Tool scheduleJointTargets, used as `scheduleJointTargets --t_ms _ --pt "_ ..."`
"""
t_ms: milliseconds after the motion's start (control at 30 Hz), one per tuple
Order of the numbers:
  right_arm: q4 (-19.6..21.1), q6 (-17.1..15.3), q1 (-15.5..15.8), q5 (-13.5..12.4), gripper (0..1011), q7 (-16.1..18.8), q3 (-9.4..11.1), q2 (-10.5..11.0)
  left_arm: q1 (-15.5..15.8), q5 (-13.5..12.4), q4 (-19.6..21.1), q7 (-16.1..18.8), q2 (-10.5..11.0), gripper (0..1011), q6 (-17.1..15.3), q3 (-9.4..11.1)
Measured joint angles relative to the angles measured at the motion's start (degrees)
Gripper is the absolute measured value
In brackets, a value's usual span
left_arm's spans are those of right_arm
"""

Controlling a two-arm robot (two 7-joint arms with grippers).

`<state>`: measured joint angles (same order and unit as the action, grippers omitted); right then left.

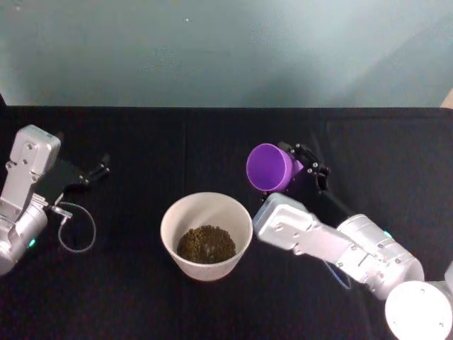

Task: Pick up the cup and pour the mung beans from the cup into the bowl.

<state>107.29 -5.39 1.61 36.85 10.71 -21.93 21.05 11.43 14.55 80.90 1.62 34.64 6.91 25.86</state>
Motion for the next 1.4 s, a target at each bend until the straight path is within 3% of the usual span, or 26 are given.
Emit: scheduleJointTargets --t_ms 167,300,400,433,500,600,900,1133,1400 --pt "-2.1 1.7 0.2 -6.4 724 1.5 2.4 -1.3 0.0 0.0 0.0 0.0 0.0 1000 0.0 0.0" --pt "-4.4 3.2 0.5 -13.7 724 2.7 5.0 -2.7 0.0 0.0 0.0 0.0 0.0 1000 0.0 0.0" --pt "-5.6 4.1 0.7 -17.4 724 3.4 6.1 -3.3 0.0 0.0 0.0 0.0 0.0 1000 0.0 0.0" --pt "-6.6 4.8 0.8 -20.3 724 3.9 7.0 -3.7 0.0 0.0 0.0 0.0 0.0 1000 0.0 0.0" --pt "-7.5 5.3 0.9 -22.9 724 4.4 7.8 -4.2 0.0 0.0 0.0 0.0 0.0 1000 0.0 0.0" --pt "-10.1 6.7 1.0 -28.9 724 5.7 9.3 -5.1 0.0 0.0 0.0 0.0 0.0 1000 0.0 0.0" --pt "-17.8 9.8 -1.2 -40.6 724 9.7 10.9 -7.3 0.0 0.0 0.0 0.0 0.0 1000 0.0 0.0" --pt "-22.3 10.8 -3.4 -45.6 724 11.4 10.7 -8.6 0.0 0.0 0.0 0.0 0.0 1000 0.0 0.0" --pt "-26.1 11.4 -5.7 -47.4 724 11.7 9.5 -8.9 0.0 0.0 0.0 0.0 0.0 1000 0.0 0.0"
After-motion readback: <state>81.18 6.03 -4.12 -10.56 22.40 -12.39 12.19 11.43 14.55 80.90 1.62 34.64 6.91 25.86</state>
